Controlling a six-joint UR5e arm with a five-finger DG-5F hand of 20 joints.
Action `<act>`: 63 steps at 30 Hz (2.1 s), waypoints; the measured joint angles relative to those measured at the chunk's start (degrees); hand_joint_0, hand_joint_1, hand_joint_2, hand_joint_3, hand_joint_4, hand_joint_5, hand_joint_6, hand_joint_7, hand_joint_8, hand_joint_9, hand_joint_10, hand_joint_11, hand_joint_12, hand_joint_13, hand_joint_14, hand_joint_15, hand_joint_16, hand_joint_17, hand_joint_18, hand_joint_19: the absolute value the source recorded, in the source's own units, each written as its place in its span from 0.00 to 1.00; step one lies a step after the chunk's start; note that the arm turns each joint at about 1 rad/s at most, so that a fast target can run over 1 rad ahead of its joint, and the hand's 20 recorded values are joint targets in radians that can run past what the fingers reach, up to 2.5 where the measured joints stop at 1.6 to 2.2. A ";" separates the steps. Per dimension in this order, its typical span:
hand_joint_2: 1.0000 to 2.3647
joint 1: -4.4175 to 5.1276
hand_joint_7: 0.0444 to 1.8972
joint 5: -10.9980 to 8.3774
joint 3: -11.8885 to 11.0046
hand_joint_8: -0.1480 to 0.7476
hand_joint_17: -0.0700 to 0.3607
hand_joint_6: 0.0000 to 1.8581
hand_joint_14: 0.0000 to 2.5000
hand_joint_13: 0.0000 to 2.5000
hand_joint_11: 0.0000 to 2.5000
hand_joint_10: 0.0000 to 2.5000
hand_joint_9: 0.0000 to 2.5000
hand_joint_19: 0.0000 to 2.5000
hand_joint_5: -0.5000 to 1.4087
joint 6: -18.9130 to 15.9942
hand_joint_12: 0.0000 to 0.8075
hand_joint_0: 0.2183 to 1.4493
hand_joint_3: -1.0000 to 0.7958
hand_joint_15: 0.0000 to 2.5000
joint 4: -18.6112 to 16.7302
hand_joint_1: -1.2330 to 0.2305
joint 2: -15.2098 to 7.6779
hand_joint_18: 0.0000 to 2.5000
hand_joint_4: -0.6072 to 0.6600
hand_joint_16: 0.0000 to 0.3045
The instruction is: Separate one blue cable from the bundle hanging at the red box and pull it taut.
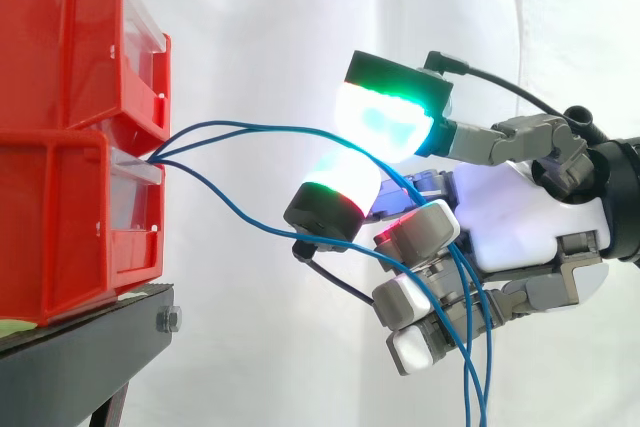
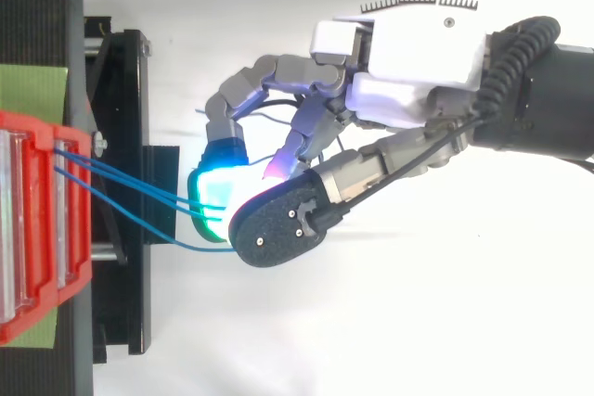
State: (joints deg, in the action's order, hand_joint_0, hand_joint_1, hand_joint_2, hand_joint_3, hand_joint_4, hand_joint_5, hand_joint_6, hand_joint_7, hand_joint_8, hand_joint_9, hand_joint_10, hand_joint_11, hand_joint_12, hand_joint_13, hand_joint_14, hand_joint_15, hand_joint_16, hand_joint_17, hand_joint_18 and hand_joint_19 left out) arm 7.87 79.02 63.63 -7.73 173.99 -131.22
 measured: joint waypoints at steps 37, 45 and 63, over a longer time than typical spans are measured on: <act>0.00 0.02 0.51 -0.19 0.00 0.47 0.41 0.52 0.01 0.40 0.50 0.01 0.46 0.23 0.16 0.00 0.43 0.44 0.28 0.30 -0.23 0.22 0.00 0.32 0.41 0.16; 0.00 0.02 0.50 -0.19 0.00 0.47 0.41 0.51 0.01 0.40 0.50 0.01 0.46 0.23 0.17 0.00 0.43 0.41 0.28 0.31 -0.23 0.18 0.00 0.32 0.39 0.16; 0.00 0.01 0.48 -0.14 0.00 0.49 0.44 0.50 0.01 0.40 0.50 0.00 0.48 0.25 0.17 0.00 0.46 0.24 0.28 0.31 -0.21 0.35 0.00 0.32 0.43 0.17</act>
State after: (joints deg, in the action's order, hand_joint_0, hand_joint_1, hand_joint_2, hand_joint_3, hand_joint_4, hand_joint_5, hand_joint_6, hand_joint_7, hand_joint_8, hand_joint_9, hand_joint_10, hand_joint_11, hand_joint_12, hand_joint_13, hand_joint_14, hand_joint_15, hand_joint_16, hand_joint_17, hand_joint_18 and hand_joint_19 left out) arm 7.88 78.89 63.63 -7.74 173.78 -131.22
